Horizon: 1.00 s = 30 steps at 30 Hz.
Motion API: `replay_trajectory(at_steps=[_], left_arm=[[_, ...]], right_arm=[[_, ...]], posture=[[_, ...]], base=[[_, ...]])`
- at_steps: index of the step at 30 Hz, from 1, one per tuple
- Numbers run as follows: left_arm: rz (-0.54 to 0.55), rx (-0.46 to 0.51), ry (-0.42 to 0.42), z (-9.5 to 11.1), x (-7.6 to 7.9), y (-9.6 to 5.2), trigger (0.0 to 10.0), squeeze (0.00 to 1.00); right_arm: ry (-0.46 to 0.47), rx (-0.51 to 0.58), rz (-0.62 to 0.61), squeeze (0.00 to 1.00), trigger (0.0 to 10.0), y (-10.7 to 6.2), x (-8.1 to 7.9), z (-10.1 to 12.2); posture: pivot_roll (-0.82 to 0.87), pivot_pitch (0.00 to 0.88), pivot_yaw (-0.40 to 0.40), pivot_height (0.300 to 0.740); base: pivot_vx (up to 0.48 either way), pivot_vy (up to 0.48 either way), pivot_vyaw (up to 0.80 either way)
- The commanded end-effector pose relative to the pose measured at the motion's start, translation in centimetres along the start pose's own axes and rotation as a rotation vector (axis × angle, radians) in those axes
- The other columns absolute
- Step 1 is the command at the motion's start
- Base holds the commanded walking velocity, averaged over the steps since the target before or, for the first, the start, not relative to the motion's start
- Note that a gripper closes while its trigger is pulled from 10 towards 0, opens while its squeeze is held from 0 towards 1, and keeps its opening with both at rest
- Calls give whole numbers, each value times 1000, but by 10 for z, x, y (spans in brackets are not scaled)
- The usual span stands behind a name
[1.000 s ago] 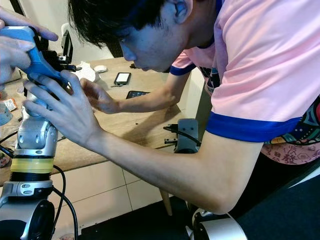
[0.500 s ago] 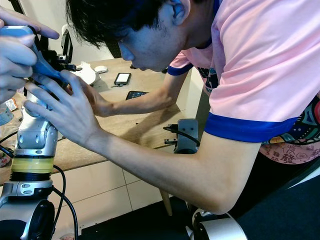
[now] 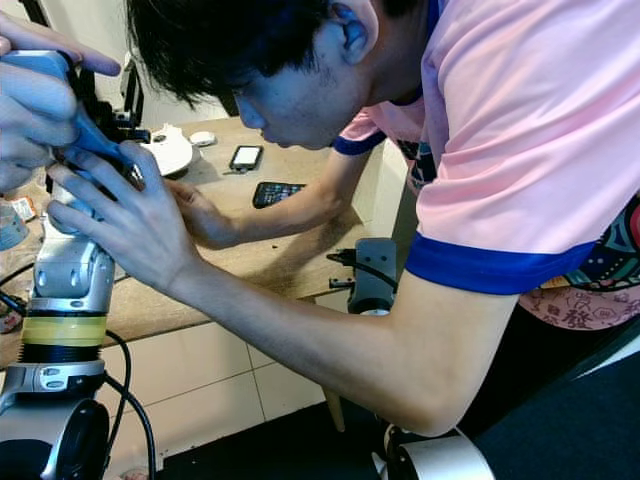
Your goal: Restocking fridge
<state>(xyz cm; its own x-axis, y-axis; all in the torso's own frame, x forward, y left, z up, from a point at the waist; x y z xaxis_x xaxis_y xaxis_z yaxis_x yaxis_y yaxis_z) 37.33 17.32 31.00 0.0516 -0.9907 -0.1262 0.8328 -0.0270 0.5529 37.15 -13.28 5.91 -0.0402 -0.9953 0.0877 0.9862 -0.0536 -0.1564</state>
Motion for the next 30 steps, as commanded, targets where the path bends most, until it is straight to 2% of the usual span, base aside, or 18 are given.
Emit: replay_trajectory(at_steps=[1,30], left_arm=[[-15,-19,8,-3,2,0,10000,0],[-13,-21,10,-3,1,0,10000,0]], right_arm=[[1,-5,0,0,10000,1,-1,0],[0,-9,-2,0,10000,1,-1,-1]], posture=[[56,0,43,740],[57,0,43,740]], base=[[0,0,0],[0,0,0]])
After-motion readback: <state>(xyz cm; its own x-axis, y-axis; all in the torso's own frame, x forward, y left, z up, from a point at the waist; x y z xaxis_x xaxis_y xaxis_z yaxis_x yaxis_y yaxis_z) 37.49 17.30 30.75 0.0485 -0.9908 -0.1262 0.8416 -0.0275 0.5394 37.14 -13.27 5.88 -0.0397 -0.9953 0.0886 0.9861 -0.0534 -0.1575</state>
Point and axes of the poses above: a point about 5 cm out from each wrist's last joint towards the gripper, its own y axis pointing out of the wrist towards the gripper, its own z axis along the axis of the wrist's last joint, x = y × z, the point moved 3 cm from there along y, pointing out of the wrist towards the gripper, and after that the axes turned 3 degrees about y, right-handed, at the moved point
